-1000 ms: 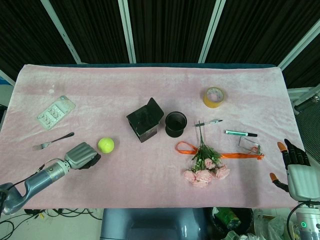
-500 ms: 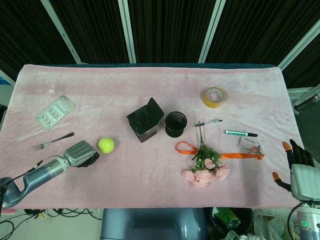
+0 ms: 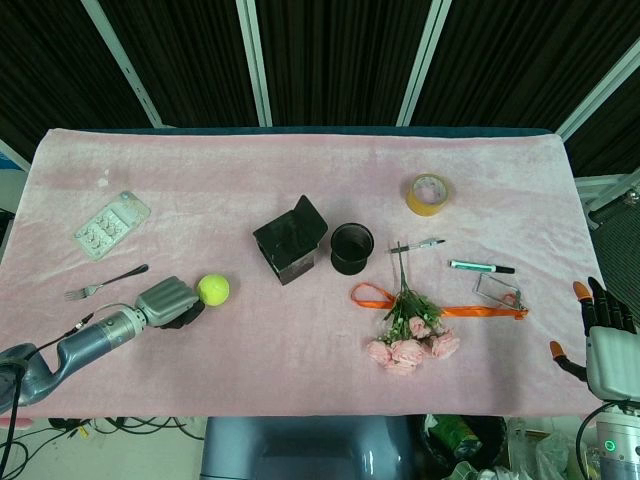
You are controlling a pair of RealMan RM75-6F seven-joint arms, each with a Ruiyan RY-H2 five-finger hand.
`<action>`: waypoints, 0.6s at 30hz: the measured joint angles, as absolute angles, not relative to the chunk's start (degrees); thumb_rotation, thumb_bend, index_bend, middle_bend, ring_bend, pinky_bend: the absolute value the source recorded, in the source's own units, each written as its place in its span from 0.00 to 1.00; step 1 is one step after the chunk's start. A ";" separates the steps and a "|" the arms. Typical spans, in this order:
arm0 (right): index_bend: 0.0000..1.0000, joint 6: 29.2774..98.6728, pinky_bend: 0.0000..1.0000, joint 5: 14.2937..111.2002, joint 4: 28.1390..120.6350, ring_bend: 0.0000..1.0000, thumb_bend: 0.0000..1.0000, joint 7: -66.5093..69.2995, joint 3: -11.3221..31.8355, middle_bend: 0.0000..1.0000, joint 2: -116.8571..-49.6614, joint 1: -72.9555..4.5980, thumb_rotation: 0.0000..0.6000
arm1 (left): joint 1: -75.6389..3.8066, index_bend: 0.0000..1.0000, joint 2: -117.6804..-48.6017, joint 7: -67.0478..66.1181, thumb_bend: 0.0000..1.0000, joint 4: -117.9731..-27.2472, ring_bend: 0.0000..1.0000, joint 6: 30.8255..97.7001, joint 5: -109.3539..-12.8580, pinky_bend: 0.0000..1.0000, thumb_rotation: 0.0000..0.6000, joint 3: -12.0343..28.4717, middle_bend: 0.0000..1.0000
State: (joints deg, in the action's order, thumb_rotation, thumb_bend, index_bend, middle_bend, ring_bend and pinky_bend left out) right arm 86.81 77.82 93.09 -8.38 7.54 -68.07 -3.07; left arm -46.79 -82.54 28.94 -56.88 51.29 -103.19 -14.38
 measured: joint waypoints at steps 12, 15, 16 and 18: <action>0.00 86.62 0.11 77.30 93.79 0.08 0.19 -8.22 7.86 0.00 -67.92 -3.03 1.00 | -47.62 0.90 -88.41 29.40 0.82 -49.99 0.75 52.37 -103.42 0.91 1.00 -13.09 0.88; 0.00 86.55 0.11 77.17 93.86 0.08 0.19 -8.15 7.92 0.00 -67.88 -3.03 1.00 | -48.52 0.90 -89.74 30.03 0.82 -48.90 0.75 52.37 -103.19 0.91 1.00 -12.22 0.88; 0.00 86.52 0.11 77.13 93.89 0.08 0.19 -8.15 7.94 0.00 -67.86 -3.04 1.00 | -48.89 0.90 -90.29 30.26 0.82 -48.57 0.75 52.31 -103.09 0.91 1.00 -11.88 0.88; 0.00 86.53 0.11 77.02 93.96 0.08 0.19 -8.16 8.02 0.00 -67.84 -3.03 1.00 | -49.52 0.90 -91.23 30.51 0.82 -48.01 0.75 52.26 -102.98 0.91 1.00 -11.34 0.88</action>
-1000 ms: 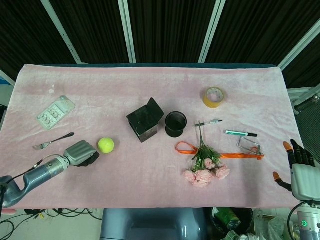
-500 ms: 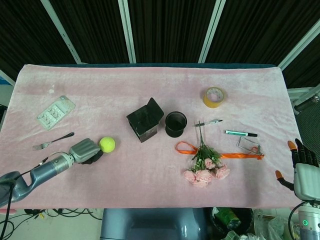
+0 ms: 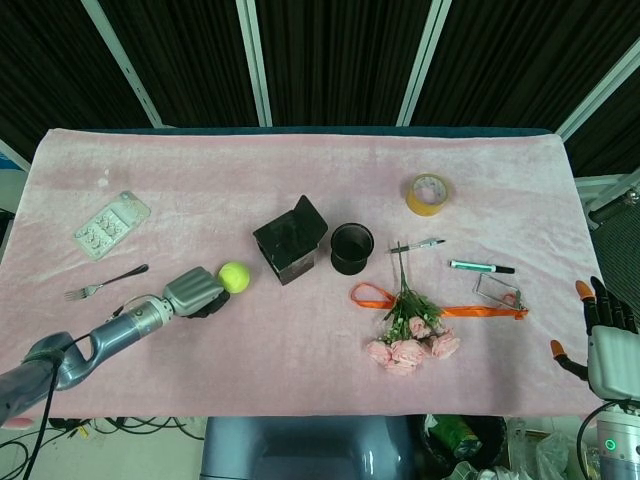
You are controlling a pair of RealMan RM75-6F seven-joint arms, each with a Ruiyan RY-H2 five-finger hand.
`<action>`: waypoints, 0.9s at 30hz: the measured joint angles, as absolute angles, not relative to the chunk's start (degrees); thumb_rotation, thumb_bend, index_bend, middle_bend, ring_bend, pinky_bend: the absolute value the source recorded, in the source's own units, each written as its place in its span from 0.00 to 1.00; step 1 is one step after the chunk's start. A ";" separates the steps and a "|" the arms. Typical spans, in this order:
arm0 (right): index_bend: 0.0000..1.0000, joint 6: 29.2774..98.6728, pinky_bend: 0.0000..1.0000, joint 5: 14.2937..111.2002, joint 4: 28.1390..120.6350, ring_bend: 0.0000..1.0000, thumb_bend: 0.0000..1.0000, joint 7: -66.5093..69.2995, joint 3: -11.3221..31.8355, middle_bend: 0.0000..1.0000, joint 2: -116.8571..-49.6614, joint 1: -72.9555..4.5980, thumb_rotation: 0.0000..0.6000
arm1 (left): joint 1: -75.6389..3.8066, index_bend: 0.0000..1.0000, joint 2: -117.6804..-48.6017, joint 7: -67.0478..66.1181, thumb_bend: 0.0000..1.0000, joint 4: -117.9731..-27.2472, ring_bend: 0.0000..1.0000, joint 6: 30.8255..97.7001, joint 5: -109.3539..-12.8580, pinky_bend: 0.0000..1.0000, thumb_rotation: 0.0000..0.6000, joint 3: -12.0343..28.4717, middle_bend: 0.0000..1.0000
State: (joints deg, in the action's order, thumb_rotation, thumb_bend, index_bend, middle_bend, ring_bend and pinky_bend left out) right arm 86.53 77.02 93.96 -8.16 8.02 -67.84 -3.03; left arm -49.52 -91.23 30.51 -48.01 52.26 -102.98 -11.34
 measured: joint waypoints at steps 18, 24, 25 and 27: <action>0.00 86.52 0.11 75.31 94.81 0.08 0.20 -7.63 8.96 0.00 -67.66 -2.87 1.00 | -56.83 0.90 -100.49 28.07 0.82 -42.19 0.75 47.63 -100.22 0.91 1.00 -5.27 0.88; 0.00 86.44 0.11 74.76 95.18 0.08 0.20 -7.58 9.17 0.00 -67.65 -2.81 1.00 | -58.69 0.90 -103.46 26.66 0.82 -39.55 0.75 47.76 -99.41 0.91 1.00 -3.53 0.88; 0.00 86.40 0.11 74.76 95.23 0.08 0.20 -7.56 9.17 0.00 -67.63 -2.82 1.00 | -59.02 0.90 -103.99 26.19 0.82 -38.90 0.75 47.54 -99.17 0.91 1.00 -3.18 0.88; 0.00 86.40 0.11 74.93 95.25 0.08 0.20 -7.59 9.14 0.00 -67.59 -2.87 1.00 | -59.43 0.90 -104.92 25.39 0.82 -37.77 0.75 47.28 -98.73 0.91 1.00 -2.64 0.88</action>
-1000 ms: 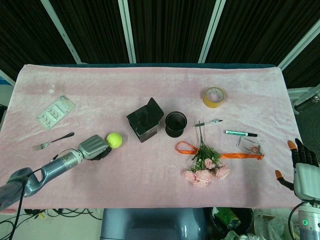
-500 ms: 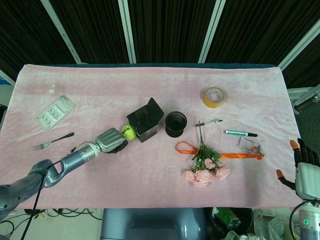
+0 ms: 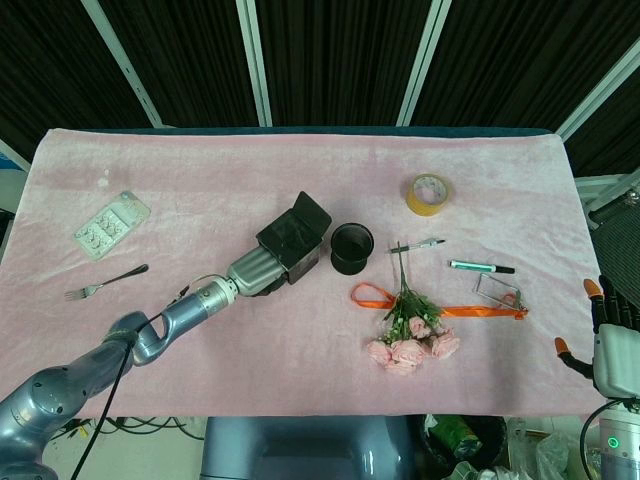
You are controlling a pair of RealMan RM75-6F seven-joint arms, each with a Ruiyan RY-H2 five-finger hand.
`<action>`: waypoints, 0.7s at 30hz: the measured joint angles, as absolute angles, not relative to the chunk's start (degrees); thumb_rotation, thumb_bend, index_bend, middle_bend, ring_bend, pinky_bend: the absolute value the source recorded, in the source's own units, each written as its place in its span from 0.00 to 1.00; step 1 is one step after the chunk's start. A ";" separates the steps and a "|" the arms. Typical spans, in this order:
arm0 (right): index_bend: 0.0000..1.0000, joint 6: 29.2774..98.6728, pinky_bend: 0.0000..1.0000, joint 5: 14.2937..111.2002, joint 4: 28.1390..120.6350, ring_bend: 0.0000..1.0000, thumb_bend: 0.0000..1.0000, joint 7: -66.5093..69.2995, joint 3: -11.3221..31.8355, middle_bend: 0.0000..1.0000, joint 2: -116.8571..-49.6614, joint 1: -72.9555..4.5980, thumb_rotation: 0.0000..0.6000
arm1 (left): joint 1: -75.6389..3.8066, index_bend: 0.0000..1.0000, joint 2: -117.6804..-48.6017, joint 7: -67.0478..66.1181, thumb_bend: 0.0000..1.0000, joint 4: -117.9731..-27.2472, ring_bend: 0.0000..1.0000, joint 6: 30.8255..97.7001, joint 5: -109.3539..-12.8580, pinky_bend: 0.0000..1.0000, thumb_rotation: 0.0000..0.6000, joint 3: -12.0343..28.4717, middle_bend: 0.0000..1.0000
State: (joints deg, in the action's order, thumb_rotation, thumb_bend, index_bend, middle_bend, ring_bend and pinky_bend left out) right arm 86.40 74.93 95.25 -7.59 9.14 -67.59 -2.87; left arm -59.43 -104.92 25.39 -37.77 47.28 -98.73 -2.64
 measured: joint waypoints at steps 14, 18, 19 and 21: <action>0.00 86.52 0.11 75.10 95.31 0.08 0.20 -7.63 9.22 0.00 -67.65 -2.93 1.00 | -59.97 0.90 -106.68 22.83 0.82 -36.06 0.75 45.29 -96.71 0.91 1.00 -2.52 0.88; 0.00 86.38 0.11 75.05 95.28 0.08 0.20 -7.83 9.19 0.00 -67.66 -2.99 1.00 | -59.40 0.87 -104.08 22.64 0.75 -39.78 0.71 45.46 -96.64 0.88 1.00 -3.15 0.83; 0.00 86.31 0.11 75.05 95.30 0.08 0.20 -7.85 9.18 0.00 -67.67 -3.03 1.00 | -59.17 0.84 -102.91 22.47 0.71 -41.45 0.68 45.51 -96.52 0.86 1.00 -3.27 0.81; 0.00 86.19 0.11 75.09 95.27 0.08 0.20 -7.92 9.13 0.00 -67.66 -3.09 1.00 | -58.77 0.71 -100.75 22.03 0.55 -44.53 0.57 45.60 -96.22 0.72 1.00 -3.41 0.69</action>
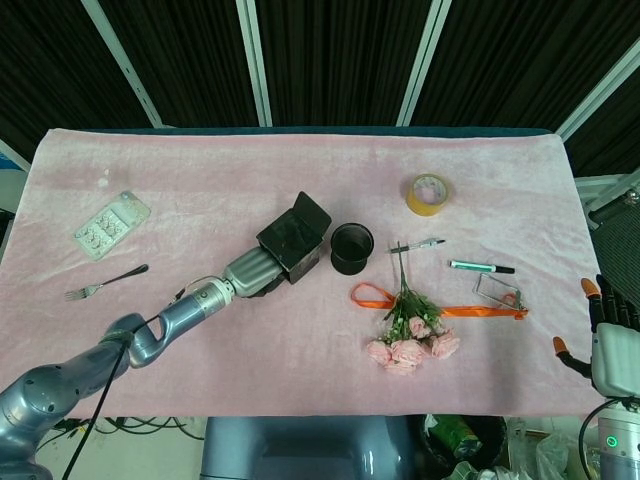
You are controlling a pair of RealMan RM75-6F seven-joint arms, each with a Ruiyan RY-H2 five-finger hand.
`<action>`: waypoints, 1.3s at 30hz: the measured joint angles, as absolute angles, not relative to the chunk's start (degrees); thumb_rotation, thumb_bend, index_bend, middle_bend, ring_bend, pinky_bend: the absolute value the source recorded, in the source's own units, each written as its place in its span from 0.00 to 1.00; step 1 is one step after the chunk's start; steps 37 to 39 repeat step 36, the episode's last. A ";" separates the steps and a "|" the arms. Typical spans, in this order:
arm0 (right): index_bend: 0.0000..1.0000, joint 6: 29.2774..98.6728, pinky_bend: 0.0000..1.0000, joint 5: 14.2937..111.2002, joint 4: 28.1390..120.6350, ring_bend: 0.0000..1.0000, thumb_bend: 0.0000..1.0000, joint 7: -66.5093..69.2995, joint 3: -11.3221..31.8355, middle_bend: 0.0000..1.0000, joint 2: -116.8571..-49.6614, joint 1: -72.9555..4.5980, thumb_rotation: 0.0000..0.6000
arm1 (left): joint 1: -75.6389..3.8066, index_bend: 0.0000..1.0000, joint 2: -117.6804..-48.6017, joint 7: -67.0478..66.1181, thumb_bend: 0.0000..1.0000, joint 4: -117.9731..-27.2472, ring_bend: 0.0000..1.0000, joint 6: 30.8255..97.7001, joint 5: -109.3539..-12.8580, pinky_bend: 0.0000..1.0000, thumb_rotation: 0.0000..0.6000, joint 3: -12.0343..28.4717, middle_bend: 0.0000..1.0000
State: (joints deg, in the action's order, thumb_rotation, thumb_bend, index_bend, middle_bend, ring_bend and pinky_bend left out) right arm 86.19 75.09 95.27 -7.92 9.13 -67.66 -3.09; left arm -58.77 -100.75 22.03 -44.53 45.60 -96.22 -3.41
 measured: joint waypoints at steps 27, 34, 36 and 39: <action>0.00 86.64 0.11 82.24 93.17 0.07 0.17 -5.63 7.00 0.00 -66.42 -3.64 1.00 | -27.02 0.12 -60.09 -9.81 0.10 -99.71 0.00 77.14 -76.86 0.00 1.00 -7.58 0.02; 0.00 87.56 0.11 84.35 91.27 0.07 0.17 -3.16 6.56 0.00 -66.49 -3.78 1.00 | -19.94 0.12 -59.51 -2.95 0.10 -95.87 0.00 85.74 -81.59 0.00 1.00 -9.23 0.02; 0.00 87.58 0.11 84.42 91.02 0.07 0.17 -2.80 6.54 0.00 -66.56 -3.81 1.00 | -18.19 0.12 -59.68 -0.68 0.10 -94.11 0.00 88.18 -82.55 0.00 1.00 -9.34 0.02; 0.00 87.58 0.11 84.42 91.02 0.07 0.17 -2.80 6.54 0.00 -66.56 -3.81 1.00 | -18.19 0.12 -59.68 -0.68 0.10 -94.11 0.00 88.18 -82.55 0.00 1.00 -9.34 0.02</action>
